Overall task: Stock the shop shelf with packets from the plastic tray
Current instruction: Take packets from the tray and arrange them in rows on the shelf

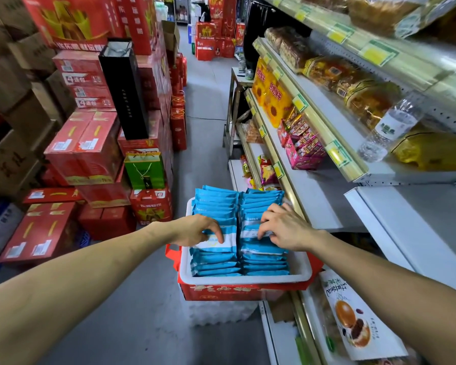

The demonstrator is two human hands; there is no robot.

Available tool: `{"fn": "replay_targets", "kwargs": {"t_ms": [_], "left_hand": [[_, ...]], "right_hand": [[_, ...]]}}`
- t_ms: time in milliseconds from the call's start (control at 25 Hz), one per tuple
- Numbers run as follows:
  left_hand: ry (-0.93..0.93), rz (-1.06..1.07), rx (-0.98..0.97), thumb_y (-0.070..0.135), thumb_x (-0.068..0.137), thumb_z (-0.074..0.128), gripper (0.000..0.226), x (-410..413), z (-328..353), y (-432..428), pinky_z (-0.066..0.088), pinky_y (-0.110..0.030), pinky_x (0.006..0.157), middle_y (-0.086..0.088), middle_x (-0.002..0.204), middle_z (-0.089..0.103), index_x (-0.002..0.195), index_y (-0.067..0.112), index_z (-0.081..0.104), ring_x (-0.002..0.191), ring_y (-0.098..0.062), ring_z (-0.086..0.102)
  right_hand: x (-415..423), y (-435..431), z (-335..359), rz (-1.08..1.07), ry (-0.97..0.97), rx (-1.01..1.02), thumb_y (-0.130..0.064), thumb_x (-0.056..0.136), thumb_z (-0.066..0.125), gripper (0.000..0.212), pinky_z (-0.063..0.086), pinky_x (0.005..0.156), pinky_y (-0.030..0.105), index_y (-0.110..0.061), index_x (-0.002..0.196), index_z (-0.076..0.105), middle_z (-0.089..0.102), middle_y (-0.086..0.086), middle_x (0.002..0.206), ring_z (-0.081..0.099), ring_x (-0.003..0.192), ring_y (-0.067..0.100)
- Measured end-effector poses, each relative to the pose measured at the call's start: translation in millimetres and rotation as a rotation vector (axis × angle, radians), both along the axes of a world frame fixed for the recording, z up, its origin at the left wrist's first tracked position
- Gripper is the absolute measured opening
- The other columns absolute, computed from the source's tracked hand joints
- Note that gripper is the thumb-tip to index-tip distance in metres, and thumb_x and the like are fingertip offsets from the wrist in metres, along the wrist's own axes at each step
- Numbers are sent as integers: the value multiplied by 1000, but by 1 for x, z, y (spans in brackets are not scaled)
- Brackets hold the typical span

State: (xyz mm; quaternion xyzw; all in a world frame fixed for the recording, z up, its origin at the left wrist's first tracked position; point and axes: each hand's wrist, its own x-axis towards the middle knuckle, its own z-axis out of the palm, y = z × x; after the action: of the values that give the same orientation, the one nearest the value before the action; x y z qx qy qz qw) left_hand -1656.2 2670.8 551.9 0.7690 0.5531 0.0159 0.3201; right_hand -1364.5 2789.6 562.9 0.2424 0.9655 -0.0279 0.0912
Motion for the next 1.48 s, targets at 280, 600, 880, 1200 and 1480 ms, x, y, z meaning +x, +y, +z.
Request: {"fn": "replay_targets", "kwargs": {"t_ms": [280,600,880,1200,1480], "left_hand": [[2,26,40,-1,95,56,52,-26,65,19,42,-29,109,15,136,61,125,38,68,124,-8,54],[-31,-74,172,1,96,60,61,-40,223,102,49,-38,108,21,135,60,125,53,66,123,-4,58],[-97,-318,399,4,100,61,57,21,346,170,45,-38,110,23,140,57,136,48,61,127,0,54],[-117,-456,487,12,102,61,56,128,421,221,49,-50,104,24,139,56,130,60,59,123,-12,58],[-104,-490,502,9,104,57,58,220,445,243,56,-40,86,16,129,60,130,61,59,106,-19,63]], "right_hand": [[-8,18,40,-70,-72,-284,13,86,51,65,40,102,36,-36,124,71,60,-14,119,46,108,6],[0,55,246,-275,151,-357,8,92,53,66,49,93,25,-45,128,67,51,-10,137,52,121,11],[98,62,400,-389,237,-57,-3,94,62,64,46,96,34,-55,131,61,55,-18,137,57,114,7],[288,61,459,-786,214,117,4,88,59,73,50,97,34,-56,128,62,58,-5,135,59,107,17],[363,97,430,-945,183,54,0,87,65,71,55,90,30,-51,135,59,47,-6,140,57,106,15]]}}
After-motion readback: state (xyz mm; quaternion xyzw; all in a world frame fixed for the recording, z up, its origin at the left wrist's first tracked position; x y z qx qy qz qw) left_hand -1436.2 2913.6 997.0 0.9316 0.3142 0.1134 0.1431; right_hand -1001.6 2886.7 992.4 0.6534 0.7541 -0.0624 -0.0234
